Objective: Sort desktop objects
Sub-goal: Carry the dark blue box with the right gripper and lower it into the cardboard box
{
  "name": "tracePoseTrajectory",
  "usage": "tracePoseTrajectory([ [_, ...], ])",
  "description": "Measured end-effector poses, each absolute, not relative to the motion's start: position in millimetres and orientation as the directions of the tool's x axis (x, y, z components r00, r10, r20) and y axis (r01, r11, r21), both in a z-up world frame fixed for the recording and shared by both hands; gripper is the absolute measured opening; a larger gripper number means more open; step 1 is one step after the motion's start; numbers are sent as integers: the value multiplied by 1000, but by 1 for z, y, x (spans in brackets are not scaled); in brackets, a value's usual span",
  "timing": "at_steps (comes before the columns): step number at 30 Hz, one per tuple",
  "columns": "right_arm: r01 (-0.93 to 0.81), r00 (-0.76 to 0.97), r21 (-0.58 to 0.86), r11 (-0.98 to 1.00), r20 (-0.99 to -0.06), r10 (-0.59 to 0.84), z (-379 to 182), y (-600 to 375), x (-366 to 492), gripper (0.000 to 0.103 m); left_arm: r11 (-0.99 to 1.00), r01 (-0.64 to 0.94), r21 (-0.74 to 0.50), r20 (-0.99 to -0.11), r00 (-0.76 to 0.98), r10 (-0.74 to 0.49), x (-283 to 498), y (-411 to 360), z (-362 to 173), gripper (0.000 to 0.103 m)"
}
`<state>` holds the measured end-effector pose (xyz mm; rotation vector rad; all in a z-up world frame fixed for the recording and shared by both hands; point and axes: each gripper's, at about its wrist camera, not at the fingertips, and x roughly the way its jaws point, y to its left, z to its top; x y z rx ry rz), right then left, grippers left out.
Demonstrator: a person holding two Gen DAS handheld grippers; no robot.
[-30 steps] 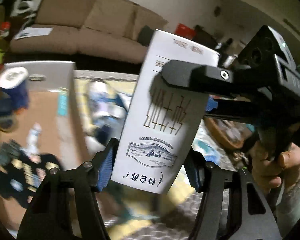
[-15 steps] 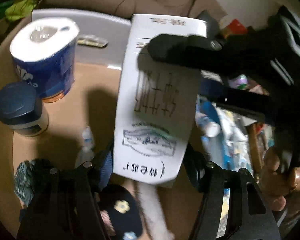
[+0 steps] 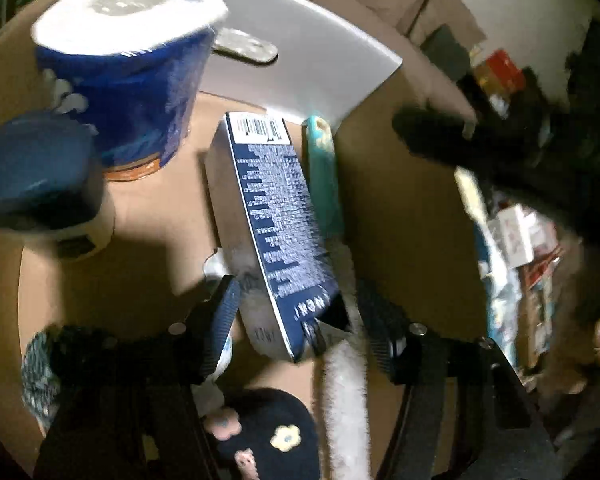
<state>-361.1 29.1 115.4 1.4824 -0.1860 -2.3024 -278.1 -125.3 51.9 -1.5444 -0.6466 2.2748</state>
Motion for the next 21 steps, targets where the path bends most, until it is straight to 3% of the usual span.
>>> tracePoseTrajectory([
  [2, 267, -368, 307, -913, -844, -391, 117, 33, -354, 24, -843, -28, -537, -769, -395, 503, -266, -128, 64, 57],
  [4, 282, -372, 313, -907, -836, -404, 120, 32, -350, 35, -838, -45, -544, -751, -420, 510, -253, -133, 77, 57],
  [6, 299, -366, 309, -903, -836, -408, 120, 25, -348, 47, -825, -72, -561, -706, -479, 522, -236, -137, 98, 65],
  [13, 349, -321, 215, -912, -887, -332, 101, -20, -341, 54, -836, -93, -540, -643, -596, 481, -192, -174, 139, 76],
  [15, 361, -344, 125, -924, -903, -256, 96, -34, -339, 64, -837, -89, -540, -636, -609, 474, -163, -177, 133, 76],
  [17, 375, -353, 67, -924, -912, -209, 91, -47, -337, 68, -835, -91, -543, -632, -609, 478, -160, -179, 141, 76],
  [21, 397, -343, -1, -918, -928, -147, 78, -66, -337, 67, -834, -115, -539, -622, -614, 487, -147, -188, 149, 76],
])
